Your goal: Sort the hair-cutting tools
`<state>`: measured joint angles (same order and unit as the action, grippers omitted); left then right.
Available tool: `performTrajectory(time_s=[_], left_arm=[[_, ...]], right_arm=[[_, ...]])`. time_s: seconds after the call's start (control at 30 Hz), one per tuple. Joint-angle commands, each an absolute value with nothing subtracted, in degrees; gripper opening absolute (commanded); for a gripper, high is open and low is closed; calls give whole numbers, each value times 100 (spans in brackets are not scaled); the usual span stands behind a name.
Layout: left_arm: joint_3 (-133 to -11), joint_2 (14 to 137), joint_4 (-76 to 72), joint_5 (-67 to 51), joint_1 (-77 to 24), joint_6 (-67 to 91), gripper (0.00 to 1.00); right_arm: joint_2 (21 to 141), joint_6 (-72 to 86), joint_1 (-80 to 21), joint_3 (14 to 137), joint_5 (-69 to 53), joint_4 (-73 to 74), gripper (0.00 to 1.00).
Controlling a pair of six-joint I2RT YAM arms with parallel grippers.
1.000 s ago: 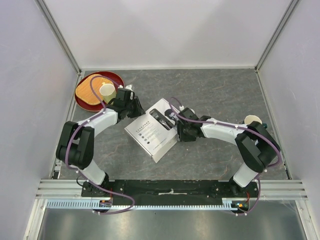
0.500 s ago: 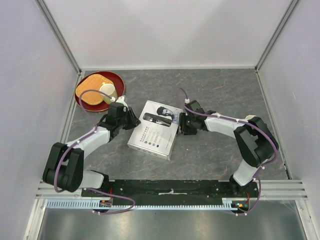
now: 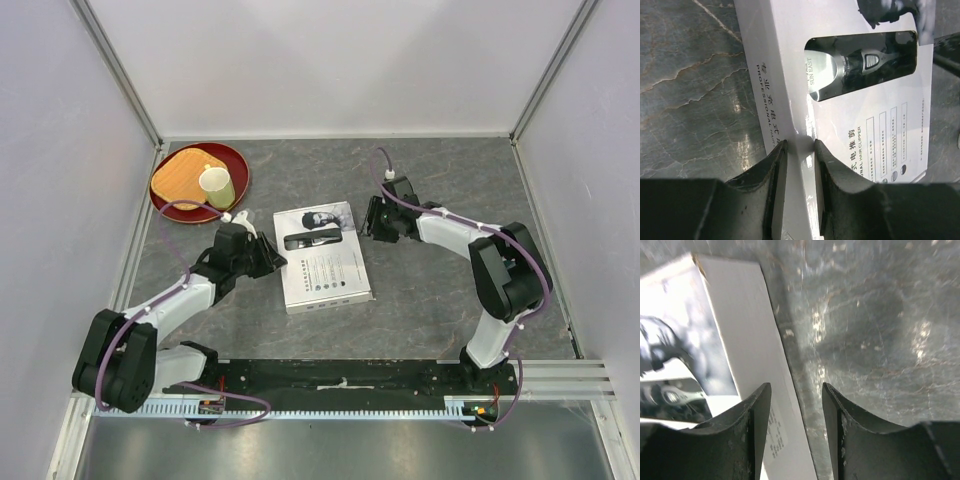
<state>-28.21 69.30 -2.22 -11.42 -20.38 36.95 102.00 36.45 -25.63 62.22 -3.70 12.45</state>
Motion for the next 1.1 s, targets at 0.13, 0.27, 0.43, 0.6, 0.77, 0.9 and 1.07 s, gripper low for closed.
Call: performTrajectory(time_s=[0.13, 0.27, 0.43, 0.6, 0.77, 0.9, 1.07], left_arm=[[-3287, 7250, 958, -396, -1943, 4157, 36], [-3401, 7514, 862, -396, -1705, 4298, 36], [-3586, 7866, 712, -597, -1459, 4272, 36], [-3726, 8375, 414, -869, -1345, 4149, 37], [-3911, 8841, 220, -1432, -1354, 4017, 36], [-4043, 9061, 79, -1748, -1354, 3885, 36], [-4096, 9211, 26, -1960, -1345, 3876, 36]], right_arm=[[10511, 3823, -2347, 7092, -298, 862, 44], [11090, 3815, -2259, 7548, -667, 721, 32], [11662, 3683, -2232, 7892, -1072, 686, 17], [11944, 3533, -2224, 7928, -1580, 537, 12], [12015, 3603, -2232, 7718, -1995, 203, 10], [12015, 3831, -2259, 7489, -2364, -228, 9], [11980, 3902, -2487, 7427, -2426, -351, 7]])
